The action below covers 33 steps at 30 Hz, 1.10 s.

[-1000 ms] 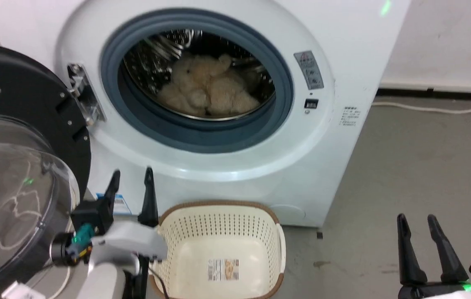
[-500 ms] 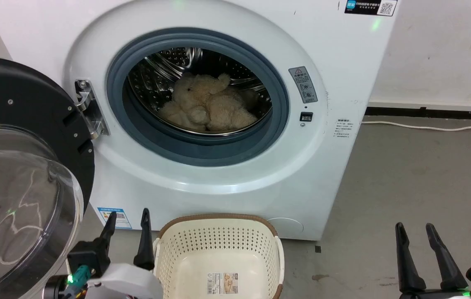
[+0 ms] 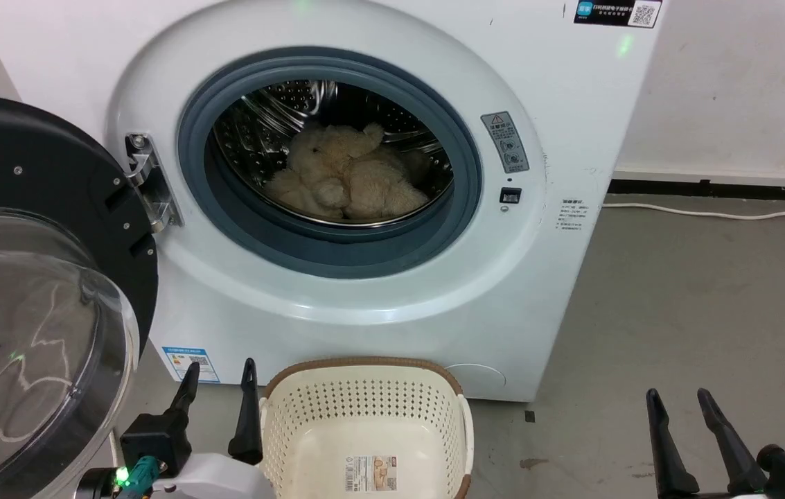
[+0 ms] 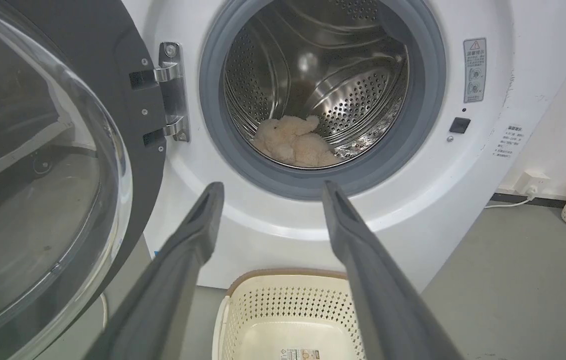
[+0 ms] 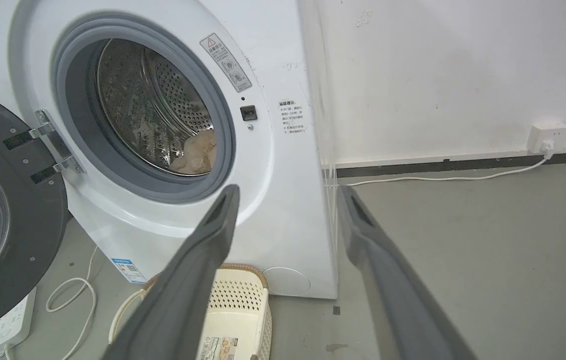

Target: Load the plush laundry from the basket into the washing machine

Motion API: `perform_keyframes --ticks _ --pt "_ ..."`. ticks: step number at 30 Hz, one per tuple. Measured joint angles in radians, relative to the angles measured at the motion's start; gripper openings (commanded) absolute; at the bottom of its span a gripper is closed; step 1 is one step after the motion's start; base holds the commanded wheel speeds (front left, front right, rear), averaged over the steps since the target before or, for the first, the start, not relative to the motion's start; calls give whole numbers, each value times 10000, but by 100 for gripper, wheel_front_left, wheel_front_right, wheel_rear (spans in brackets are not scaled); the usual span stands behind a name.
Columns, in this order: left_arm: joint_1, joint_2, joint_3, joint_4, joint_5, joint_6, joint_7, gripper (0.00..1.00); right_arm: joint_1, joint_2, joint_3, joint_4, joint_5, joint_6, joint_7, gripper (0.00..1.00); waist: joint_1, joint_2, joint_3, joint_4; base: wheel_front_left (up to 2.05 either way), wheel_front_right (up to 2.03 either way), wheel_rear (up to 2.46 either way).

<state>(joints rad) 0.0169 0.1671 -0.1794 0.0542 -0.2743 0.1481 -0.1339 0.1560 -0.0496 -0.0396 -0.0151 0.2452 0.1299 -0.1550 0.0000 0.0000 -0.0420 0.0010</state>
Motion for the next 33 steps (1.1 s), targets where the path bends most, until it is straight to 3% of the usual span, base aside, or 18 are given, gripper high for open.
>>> perform_keyframes --ticks 24,25,33 --pt "65 86 -188 35 -4 75 -134 100 1 0 -96 59 -96 0 477 100 0 0 252 -11 0 0 0" --pt "53 86 -196 50 -10 73 -171 0 1 0 -90 59 -96 0 477 0 0 0 266 -15 0 0 0" --pt "40 59 -192 67 -15 67 -161 0 -3 0 -94 59 -98 0 477 0 0 0 281 -19 0 0 0"
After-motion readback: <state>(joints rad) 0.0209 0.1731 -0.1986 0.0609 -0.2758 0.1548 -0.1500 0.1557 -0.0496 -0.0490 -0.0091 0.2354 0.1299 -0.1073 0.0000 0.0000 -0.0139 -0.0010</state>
